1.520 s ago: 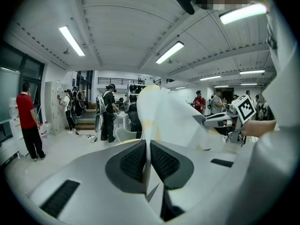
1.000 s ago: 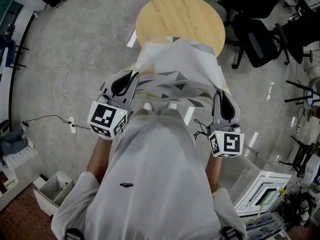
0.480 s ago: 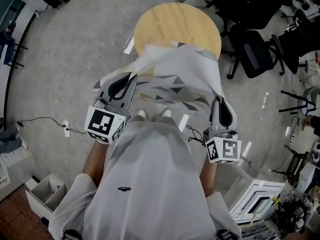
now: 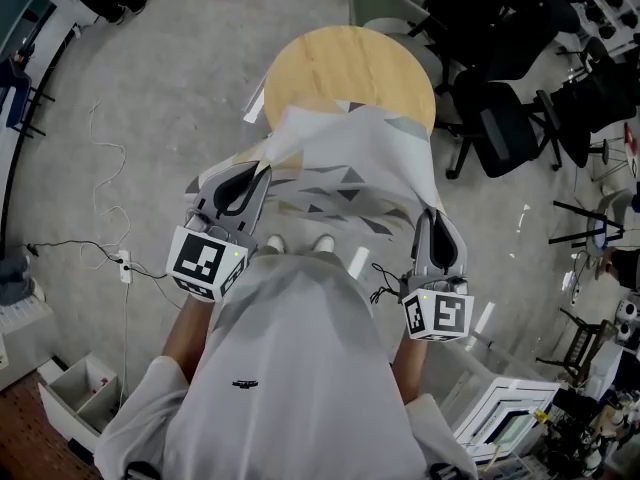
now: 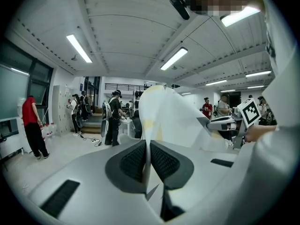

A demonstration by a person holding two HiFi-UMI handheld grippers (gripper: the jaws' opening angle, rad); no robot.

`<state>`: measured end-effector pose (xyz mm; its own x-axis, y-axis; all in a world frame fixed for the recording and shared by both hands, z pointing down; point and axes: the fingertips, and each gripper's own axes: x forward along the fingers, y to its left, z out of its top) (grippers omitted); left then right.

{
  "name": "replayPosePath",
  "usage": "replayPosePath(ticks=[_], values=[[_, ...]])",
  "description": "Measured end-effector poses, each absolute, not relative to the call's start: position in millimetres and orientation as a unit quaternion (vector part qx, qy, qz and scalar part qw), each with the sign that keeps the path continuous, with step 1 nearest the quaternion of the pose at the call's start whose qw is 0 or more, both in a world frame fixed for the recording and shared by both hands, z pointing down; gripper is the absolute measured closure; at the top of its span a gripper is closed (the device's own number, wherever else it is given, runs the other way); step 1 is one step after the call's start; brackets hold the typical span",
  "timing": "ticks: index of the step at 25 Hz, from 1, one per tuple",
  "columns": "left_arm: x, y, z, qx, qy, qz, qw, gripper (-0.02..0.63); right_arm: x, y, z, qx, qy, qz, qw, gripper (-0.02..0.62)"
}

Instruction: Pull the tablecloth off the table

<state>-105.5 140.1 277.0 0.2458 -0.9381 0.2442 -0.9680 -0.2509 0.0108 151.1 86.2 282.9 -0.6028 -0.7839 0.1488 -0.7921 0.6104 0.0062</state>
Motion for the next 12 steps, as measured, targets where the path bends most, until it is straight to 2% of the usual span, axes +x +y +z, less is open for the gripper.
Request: replayPosePath(ticks=[12], values=[[-107, 141, 285, 0.785, -0.604, 0.086, 0.106, 0.58, 145, 82, 290, 0.439, -0.894, 0.052, 0.073, 0.554]])
